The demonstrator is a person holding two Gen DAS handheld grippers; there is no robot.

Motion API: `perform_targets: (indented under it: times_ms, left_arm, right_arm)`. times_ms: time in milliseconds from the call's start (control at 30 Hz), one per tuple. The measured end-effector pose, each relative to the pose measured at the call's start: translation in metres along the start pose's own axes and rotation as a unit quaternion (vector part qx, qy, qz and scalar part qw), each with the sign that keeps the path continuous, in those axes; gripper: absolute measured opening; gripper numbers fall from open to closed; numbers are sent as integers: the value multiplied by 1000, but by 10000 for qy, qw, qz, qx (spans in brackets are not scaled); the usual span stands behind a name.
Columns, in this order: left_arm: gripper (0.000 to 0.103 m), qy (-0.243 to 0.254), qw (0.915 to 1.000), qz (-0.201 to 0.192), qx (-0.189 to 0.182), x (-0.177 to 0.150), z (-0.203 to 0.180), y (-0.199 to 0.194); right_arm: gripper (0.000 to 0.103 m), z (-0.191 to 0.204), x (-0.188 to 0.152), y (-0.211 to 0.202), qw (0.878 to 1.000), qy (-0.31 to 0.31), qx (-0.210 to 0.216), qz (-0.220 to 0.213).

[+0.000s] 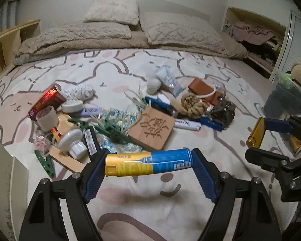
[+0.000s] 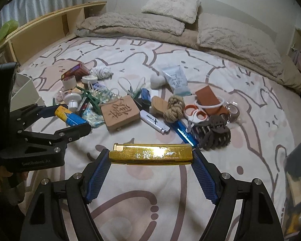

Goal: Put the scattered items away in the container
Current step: 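Lift both lighters and carry them toward the white box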

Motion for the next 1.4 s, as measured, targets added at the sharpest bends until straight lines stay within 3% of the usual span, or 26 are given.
perform_targets:
  times_ms: [400,1033,1400]
  left_arm:
    - [81,-150,9994,-317,-10,18,8,-44]
    - [81,-106,9945,-977,375,47,38,-137]
    - [81,-256,9894,-1287,626,57,72,-192]
  right_arm:
    - [81,11,25,-37,9989,21,-50,-466]
    - [81,35,56,-102,9916,-4,-179,-1285]
    - [81,72,76,-132,9855,-169,2,-1689]
Point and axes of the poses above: each gripper's, at about its wrist camera, not at the fingertips, and y roughly the way its jaws point, z to its left, x to its top, the point moved 4 cm from there along y, roughly the way its jaws point, and after that the axes turned 3 degrees about z, right-handed, at the moved point
